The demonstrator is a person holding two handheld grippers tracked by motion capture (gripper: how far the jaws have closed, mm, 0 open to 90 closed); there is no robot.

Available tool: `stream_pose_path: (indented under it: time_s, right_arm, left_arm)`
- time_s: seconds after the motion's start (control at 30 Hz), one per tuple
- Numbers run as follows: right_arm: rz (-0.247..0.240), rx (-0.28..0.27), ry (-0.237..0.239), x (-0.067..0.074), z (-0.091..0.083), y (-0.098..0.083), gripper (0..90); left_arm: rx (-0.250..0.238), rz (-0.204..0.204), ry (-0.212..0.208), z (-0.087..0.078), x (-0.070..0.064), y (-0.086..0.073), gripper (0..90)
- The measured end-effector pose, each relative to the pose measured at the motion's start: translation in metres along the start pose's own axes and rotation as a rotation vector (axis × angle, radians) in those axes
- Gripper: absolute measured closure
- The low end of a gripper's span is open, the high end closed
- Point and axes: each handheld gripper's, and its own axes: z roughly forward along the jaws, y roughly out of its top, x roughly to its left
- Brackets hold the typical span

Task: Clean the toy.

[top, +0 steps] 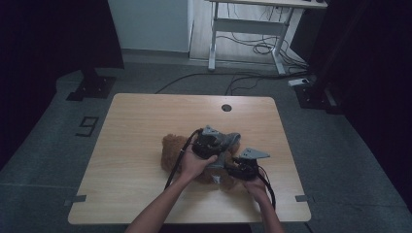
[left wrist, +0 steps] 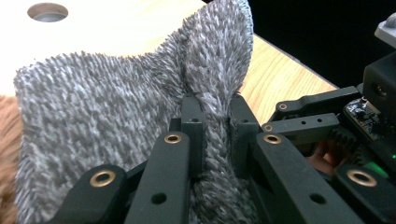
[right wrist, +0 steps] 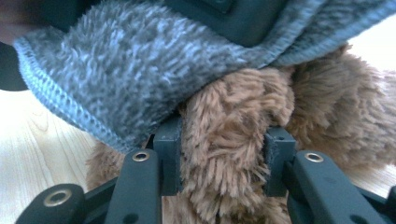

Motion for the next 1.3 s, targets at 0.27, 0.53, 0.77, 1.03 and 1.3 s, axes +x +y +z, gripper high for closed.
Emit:
stream_pose_path:
  time_s: [0.27, 0.53, 0.77, 1.03, 1.3]
  right_arm:
    - [0.007, -0.010, -0.002, 0.000, 0.000, 0.000, 59.8]
    - [0.021, -0.018, 0.004, -0.002, -0.001, -0.001, 59.9]
    - [0.023, -0.022, 0.009, -0.003, -0.001, -0.002, 59.9]
    - [0.029, -0.024, 0.010, -0.003, -0.001, -0.002, 59.9]
    - [0.023, -0.027, 0.002, -0.005, 0.001, -0.001, 60.8]
  left_arm:
    - [-0.017, -0.014, 0.075, -0.034, 0.017, -0.012, 80.4]
    - [-0.024, -0.029, 0.193, -0.080, 0.053, -0.036, 80.4]
    - [-0.081, -0.141, 0.234, -0.120, 0.091, -0.068, 80.4]
    - [-0.026, -0.227, 0.265, -0.121, 0.114, -0.104, 80.4]
    - [0.006, -0.270, 0.258, -0.101, 0.125, -0.114, 80.5]
